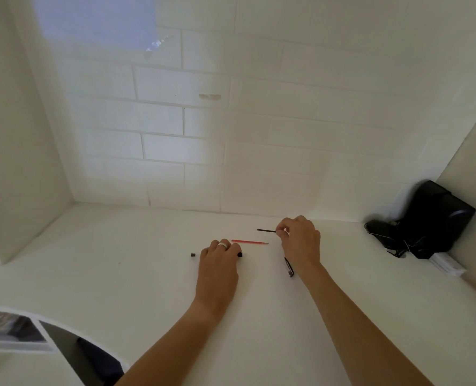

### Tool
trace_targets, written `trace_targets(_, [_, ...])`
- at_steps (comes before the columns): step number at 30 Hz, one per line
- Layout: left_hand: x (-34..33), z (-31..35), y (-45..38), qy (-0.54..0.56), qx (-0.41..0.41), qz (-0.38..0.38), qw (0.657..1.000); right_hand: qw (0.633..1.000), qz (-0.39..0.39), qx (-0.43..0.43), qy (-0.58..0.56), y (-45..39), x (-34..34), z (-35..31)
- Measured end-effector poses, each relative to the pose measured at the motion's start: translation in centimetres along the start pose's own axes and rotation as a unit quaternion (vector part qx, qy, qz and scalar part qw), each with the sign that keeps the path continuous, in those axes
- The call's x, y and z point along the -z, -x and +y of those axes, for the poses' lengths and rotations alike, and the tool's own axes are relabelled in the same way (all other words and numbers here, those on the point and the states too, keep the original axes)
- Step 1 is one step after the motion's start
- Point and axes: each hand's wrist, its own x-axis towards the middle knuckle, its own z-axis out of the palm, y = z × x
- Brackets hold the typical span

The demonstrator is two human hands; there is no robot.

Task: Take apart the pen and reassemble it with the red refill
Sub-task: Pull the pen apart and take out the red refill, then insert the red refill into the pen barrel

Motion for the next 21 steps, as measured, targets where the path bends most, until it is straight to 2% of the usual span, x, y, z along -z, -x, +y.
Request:
trace_targets(8, [-0.2,-0.2,-0.2,0.002,0.005,0.01,1.0,0.997,-0.024,0.001,0.076,-1.1,-2.4,-1.2])
trace_targets(13, [-0.3,-0.2,-0.2,0.002,0.012,0.015,1.0,0.997,-0.015,0.021,0.075,-1.0,-2.7,-1.0])
trace_targets(17, [-0.2,-0.1,-0.2,-0.004,0.015,0.017,1.0,0.995,-0.015,0.097,0.02,-0.4,-2.7,-2.2])
trace_targets(21, [0.0,0.0,0.0,-0.009,0.02,0.024,0.999,0.989,-0.052,0.126,0.048,1.1,-3.5,-3.4])
